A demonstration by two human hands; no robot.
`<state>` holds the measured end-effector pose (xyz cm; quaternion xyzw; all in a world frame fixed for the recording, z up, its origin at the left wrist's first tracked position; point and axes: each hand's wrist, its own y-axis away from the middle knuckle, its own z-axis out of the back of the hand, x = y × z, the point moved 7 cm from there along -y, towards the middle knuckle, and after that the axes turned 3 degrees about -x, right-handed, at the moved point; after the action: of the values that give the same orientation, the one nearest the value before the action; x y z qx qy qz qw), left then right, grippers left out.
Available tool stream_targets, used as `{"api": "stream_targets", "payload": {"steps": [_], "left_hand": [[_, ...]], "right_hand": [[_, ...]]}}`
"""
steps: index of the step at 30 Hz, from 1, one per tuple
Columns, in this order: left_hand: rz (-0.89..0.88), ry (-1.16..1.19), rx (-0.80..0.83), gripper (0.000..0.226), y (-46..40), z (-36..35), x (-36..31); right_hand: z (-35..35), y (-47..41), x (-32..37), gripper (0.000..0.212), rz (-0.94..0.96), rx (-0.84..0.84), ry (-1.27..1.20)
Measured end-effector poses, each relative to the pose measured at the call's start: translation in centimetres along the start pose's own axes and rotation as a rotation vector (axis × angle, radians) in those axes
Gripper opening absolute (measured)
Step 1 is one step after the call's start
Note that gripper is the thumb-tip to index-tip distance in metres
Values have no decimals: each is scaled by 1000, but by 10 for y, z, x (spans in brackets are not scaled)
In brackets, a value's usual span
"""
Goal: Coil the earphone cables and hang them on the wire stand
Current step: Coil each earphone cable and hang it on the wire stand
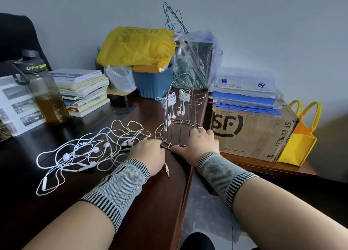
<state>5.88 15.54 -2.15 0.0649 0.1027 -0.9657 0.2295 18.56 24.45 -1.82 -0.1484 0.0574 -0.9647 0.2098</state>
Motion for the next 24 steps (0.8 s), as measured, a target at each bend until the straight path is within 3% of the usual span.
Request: {"api": "stream_targets", "payload": {"steps": [6, 11, 24], "left_hand": [[-113, 19, 21, 42, 5, -4, -2], [-79, 22, 63, 46, 3, -9, 2], [-72, 7, 77, 46, 7, -9, 1]], "right_hand": [[-6, 3, 12, 79, -17, -44, -43], [-11, 7, 11, 64, 17, -38, -45], [-6, 13, 18, 52, 68, -72, 30]]}}
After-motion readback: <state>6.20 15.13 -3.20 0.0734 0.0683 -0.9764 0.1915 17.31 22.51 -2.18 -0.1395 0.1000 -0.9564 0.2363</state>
